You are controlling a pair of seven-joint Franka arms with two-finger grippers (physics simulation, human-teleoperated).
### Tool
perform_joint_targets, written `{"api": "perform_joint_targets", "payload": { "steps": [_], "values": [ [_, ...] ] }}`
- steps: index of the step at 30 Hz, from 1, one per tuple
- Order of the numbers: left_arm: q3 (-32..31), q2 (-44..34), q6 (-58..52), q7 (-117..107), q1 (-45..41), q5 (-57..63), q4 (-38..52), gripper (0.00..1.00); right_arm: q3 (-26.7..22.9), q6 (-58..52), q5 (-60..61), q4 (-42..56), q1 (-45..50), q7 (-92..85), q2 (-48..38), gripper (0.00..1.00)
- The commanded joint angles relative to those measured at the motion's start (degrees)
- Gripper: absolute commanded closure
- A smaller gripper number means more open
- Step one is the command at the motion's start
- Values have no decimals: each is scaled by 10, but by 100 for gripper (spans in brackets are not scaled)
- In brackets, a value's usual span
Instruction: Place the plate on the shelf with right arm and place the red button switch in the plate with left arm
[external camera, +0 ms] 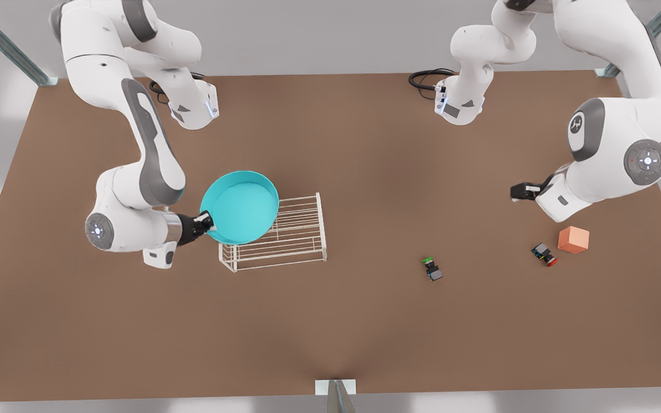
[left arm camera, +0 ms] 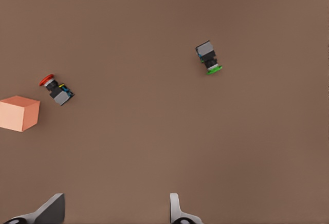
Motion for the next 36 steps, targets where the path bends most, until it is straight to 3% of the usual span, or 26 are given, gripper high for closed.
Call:
{"api": "perform_joint_targets", "payload": {
  "steps": [1, 3, 5, 24, 25, 26, 28, 33, 36],
  "values": [
    [-2, 8, 67, 7, -3, -12, -1, 0, 0, 25, -6, 3, 8, 157, 9, 87],
    [6, 6, 79, 6, 18, -15, 9, 0, 0, 38, -6, 5, 18, 169, 18, 87],
    [0, 11, 110, 0, -21, -3, 14, 0, 0, 45, -3, 6, 28, 181, 26, 87],
    [1, 10, 103, -37, -24, 14, 11, 0, 0, 109, -6, -25, 45, 189, 47, 85],
    [1, 9, 102, -38, -24, 14, 10, 0, 0, 109, -6, -27, 45, 189, 43, 77],
    [3, 4, 86, -38, -23, 13, 11, 0, -1, 109, -3, -27, 46, 191, 42, 41],
    [7, 0, 78, -46, -21, 14, 12, 0, -1, 102, -2, -26, 45, 201, 37, 0],
    [0, -3, 64, -46, -24, 7, 0, 0, -14, 8, 19, -10, 43, 210, -47, 0],
    [-21, -8, 139, -46, -27, 9, -45, 0, -44, -101, -18, 100, 43, 220, -52, 0]
  ]
}}
